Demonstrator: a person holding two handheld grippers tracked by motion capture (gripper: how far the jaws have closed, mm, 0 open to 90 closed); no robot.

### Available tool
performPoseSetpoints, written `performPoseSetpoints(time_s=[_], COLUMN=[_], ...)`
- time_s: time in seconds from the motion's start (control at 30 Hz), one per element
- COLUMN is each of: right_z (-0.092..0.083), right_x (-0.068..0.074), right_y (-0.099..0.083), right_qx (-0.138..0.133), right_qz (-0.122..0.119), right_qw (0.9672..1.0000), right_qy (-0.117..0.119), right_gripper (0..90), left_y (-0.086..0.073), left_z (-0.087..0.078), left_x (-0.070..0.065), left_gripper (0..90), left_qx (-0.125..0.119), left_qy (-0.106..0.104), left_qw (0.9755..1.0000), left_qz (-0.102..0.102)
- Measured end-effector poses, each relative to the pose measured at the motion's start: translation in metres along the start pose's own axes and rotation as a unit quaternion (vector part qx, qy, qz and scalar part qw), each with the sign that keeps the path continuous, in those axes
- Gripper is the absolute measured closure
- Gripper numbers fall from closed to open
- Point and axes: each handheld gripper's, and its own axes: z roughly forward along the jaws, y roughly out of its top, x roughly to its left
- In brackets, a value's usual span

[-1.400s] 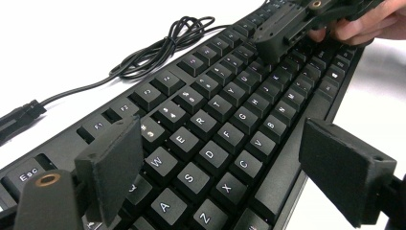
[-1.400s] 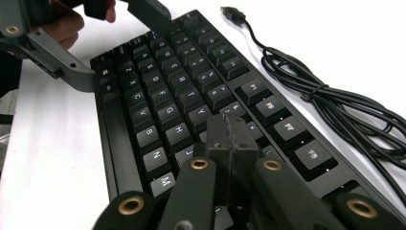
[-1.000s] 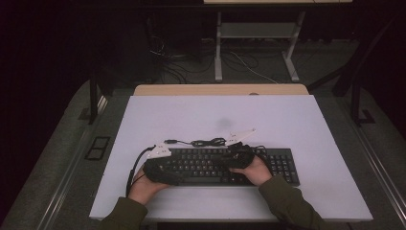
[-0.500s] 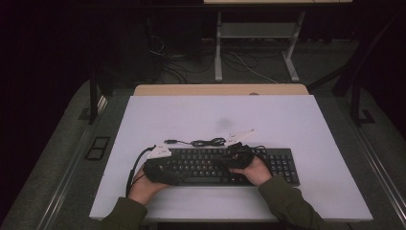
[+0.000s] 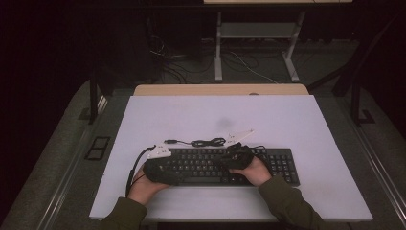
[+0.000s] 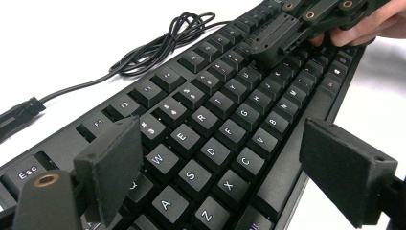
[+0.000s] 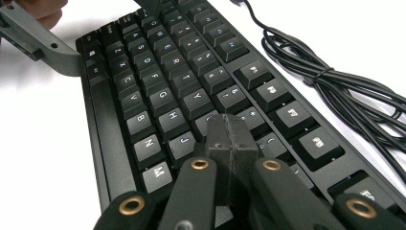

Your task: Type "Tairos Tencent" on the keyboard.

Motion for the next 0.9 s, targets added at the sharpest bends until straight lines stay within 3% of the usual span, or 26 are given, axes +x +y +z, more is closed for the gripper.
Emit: performPoseSetpoints(time_s=[0.6, 0.9], right_z=[-0.006, -0.011], right_x=[-0.002, -0.006], right_y=[0.0, 0.001], right_qx=[-0.015, -0.029], right_qz=[0.006, 0.017], right_qw=[0.9999, 0.9994], right_qy=[0.001, 0.002], right_gripper=[87.8, 72.3], left_y=[0.0, 0.002], left_z=[-0.001, 0.0], left_x=[0.0, 0.0], left_gripper=[14.0, 14.1], left_qx=[-0.001, -0.004], left_qy=[0.0, 0.0], left_qw=[1.0, 1.0], left_qz=[0.0, -0.001])
